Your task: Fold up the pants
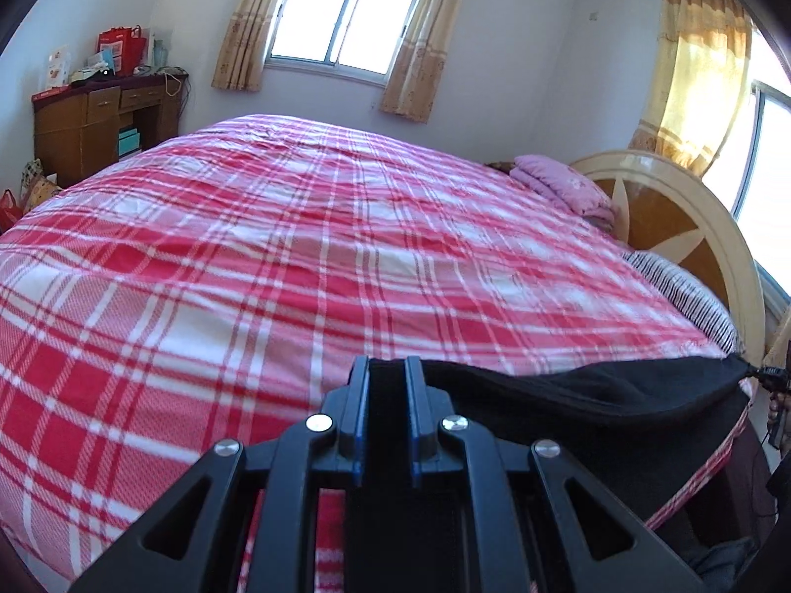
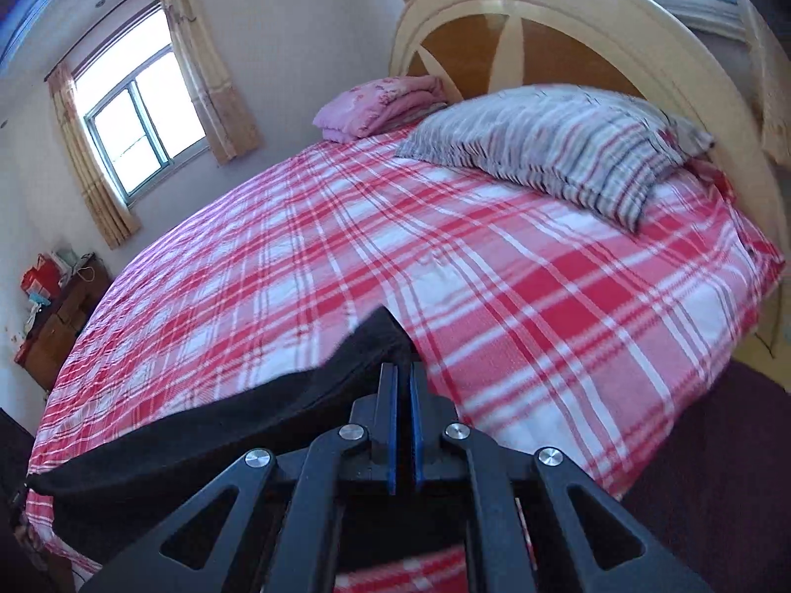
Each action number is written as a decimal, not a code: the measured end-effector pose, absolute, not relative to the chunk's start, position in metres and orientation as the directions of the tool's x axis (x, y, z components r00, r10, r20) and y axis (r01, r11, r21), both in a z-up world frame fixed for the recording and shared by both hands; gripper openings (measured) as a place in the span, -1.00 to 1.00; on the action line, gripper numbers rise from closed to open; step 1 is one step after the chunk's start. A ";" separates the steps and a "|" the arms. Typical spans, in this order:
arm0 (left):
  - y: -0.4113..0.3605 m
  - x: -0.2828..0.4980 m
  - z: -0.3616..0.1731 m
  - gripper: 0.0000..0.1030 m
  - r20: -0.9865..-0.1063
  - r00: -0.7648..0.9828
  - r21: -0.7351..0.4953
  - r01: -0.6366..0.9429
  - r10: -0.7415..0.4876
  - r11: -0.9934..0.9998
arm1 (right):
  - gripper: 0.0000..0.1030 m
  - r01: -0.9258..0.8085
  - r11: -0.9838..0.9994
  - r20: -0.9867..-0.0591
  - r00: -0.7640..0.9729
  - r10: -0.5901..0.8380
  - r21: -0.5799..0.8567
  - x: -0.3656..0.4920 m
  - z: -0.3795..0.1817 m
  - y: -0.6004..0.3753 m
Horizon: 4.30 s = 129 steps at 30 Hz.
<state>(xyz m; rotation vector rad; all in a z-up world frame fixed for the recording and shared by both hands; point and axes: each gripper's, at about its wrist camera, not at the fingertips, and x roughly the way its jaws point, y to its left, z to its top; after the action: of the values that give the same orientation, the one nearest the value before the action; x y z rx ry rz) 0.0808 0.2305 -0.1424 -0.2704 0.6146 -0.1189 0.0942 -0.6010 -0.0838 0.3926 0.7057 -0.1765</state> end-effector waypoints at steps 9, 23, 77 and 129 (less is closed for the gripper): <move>0.219 0.065 -0.162 -0.72 -0.595 0.792 -0.167 0.041 -0.134 0.985 | -0.88 0.303 0.927 -0.706 0.706 -0.062 0.221 0.069 -0.101 -0.592; 0.252 0.032 -0.168 -0.09 -0.624 0.780 -0.116 -0.049 -0.034 0.992 | 0.37 0.143 0.989 -0.617 0.781 -0.098 0.024 0.053 -0.043 -0.493; 0.227 0.025 -0.171 -0.80 -0.613 0.739 -0.327 0.086 -0.281 0.941 | -0.94 -0.632 0.718 -0.770 0.601 0.217 -0.291 0.052 -0.148 -0.171; 0.106 0.060 -0.123 -0.40 -0.613 0.715 -0.088 0.360 -0.335 0.929 | -0.36 -0.482 0.875 -0.746 0.596 0.297 -0.037 0.056 -0.137 -0.248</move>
<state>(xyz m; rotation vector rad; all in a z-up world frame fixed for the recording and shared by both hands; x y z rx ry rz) 0.0597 0.1056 -0.1231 0.0382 0.6712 -0.3851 0.0561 -0.2483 -0.1374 -0.2453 0.8149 0.4575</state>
